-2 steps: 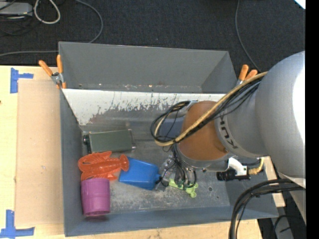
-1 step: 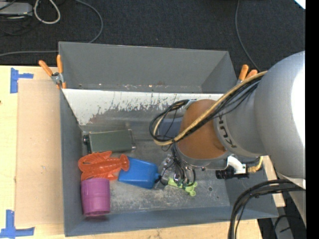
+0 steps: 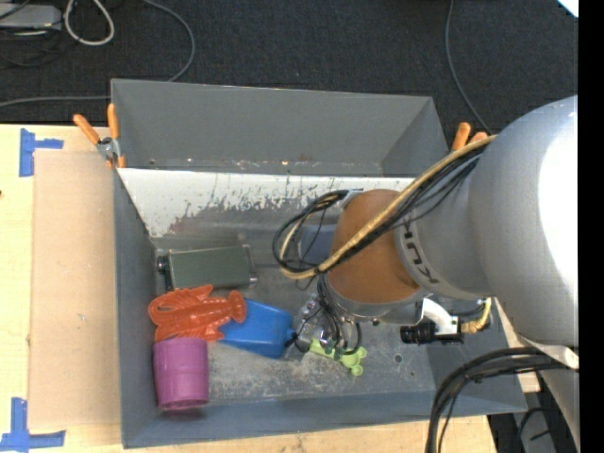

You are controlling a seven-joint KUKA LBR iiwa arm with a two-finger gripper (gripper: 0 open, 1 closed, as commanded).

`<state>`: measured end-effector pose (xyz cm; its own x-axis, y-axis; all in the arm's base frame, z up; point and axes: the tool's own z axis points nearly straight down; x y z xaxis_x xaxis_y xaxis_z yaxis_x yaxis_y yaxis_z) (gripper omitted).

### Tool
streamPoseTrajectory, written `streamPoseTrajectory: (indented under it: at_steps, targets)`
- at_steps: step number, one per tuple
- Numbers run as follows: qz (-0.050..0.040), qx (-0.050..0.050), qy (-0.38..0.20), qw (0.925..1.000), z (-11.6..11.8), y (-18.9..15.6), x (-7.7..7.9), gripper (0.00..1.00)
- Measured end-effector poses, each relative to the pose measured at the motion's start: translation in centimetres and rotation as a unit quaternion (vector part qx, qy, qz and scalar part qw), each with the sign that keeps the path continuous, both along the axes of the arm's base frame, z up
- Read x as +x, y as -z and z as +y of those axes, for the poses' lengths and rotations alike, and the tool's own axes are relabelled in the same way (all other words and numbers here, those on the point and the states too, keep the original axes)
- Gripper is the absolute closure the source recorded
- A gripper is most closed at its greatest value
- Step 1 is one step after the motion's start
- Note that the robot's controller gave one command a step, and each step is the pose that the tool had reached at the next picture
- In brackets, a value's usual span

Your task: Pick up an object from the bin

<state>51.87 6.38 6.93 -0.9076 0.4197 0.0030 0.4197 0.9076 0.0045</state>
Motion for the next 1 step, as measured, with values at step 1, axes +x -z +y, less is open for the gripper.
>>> streamPoseTrajectory:
  at_steps: [1]
  targets:
    - [0.0003, 0.0, -0.004, 1.0, 0.07, 0.0, 0.12, 1.0]
